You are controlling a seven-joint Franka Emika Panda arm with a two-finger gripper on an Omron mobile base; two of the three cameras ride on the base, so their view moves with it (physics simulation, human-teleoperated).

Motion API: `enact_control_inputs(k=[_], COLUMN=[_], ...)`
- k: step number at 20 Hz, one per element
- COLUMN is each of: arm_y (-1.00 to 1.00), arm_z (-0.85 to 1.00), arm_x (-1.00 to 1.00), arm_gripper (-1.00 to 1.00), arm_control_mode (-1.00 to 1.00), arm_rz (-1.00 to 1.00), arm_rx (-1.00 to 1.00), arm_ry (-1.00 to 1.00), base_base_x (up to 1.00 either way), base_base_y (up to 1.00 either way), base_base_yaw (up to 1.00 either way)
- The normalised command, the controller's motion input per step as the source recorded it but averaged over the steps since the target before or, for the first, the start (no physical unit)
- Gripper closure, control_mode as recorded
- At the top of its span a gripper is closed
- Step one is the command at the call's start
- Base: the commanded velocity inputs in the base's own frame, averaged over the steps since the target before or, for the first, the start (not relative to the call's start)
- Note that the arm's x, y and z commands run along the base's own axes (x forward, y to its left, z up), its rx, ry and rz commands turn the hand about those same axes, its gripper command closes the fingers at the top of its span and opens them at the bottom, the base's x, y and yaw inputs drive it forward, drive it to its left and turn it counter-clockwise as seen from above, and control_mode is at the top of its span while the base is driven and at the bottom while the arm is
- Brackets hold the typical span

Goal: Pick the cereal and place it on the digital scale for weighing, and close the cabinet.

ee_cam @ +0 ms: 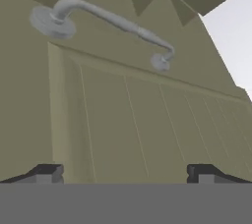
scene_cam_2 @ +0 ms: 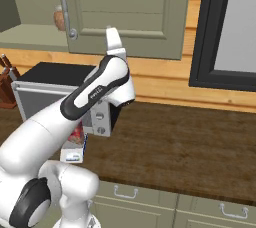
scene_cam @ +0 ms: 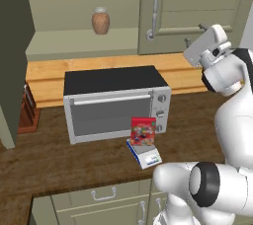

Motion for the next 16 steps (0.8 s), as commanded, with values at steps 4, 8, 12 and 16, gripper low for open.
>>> enact_control_inputs(k=[4, 8, 12, 16], arm_y=[0.14, 0.05, 0.0, 0.09], arm_z=[-0.08, -0.08, 0.0, 0.07], arm_x=[-0.24, -0.35, -1.0, -1.0], arm_gripper=[-1.0, -1.0, -1.0, -1.0], arm_control_mode=[-1.0, -1.0, -1.0, -1.0], arm_rz=[-0.07, -0.08, -0.06, -0.05], arm_rx=[0.0, 0.0, 0.0, 0.0], arm_ry=[-0.16, -0.27, -0.18, -0.14], base_base_x=[0.0, 0.0, 0.0, 0.0], base_base_y=[0.0, 0.0, 0.0, 0.0], base_base_yaw=[0.0, 0.0, 0.0, 0.0])
